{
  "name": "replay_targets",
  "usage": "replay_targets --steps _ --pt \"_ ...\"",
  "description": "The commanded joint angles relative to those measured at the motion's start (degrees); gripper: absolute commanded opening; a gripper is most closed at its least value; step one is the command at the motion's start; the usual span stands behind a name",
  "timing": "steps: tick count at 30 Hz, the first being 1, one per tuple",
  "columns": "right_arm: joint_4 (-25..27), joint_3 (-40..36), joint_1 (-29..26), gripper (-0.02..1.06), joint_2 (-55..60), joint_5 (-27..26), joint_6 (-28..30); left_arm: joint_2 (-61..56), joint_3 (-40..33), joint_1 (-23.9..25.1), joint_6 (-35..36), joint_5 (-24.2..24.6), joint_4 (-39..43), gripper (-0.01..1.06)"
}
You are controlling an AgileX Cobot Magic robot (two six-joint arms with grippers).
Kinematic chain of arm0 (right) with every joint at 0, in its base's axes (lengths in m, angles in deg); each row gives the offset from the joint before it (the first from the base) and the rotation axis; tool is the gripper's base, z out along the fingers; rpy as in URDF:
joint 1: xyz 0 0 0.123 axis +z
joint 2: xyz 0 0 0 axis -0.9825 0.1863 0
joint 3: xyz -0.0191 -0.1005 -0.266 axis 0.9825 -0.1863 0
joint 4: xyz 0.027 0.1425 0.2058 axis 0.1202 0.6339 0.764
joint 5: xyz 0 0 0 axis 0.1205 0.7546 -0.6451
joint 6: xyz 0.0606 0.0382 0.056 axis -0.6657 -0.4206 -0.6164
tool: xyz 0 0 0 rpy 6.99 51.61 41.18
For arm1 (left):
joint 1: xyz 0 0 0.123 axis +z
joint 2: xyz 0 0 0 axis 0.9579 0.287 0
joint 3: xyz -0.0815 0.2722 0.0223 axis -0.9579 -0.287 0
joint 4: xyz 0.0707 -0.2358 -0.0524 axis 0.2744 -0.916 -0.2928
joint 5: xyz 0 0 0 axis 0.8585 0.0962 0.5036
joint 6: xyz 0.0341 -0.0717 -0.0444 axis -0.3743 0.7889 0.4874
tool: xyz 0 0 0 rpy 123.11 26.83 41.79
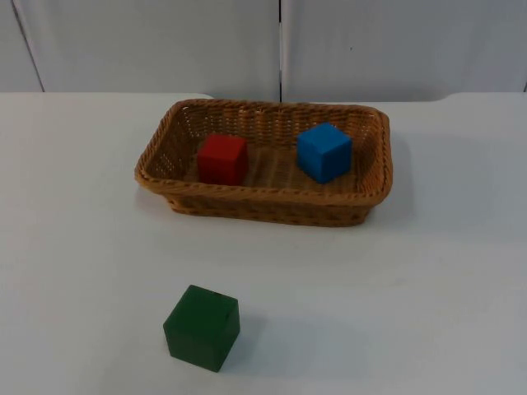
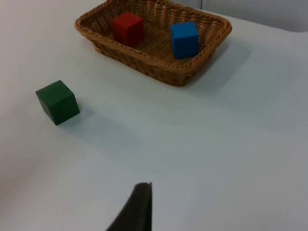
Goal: Pick up one cube with each hand and place exactly two cubes into the same basket, leaving the remaining cube outside.
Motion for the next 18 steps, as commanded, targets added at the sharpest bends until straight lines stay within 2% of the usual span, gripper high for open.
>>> replay_targets --steps 1,3,8,10,18 --pt "-0.07 -0.39 -0.11 1.01 -0.18 -0.44 0.16 -0.28 -0.22 0.04 0.51 0.18 0.27 1.05" --pt "-0.07 -0.39 -0.11 1.05 -0.18 -0.44 0.16 -0.28 -0.22 0.04 0.51 0.18 0.27 1.05" --pt "-1.38 -0.39 -0.11 1.05 -0.18 -0.44 -1.24 -0.28 -0.22 0.04 0.51 0.18 0.27 1.05" --pt "-3.25 -0.39 -0.11 1.05 -0.18 -0.44 -3.63 -0.28 -0.22 0.04 0.51 0.18 0.27 1.05" --pt "-3.25 -0.39 -0.11 1.05 -0.18 -0.44 -3.63 -0.28 -0.22 0.04 0.51 0.18 0.27 1.05"
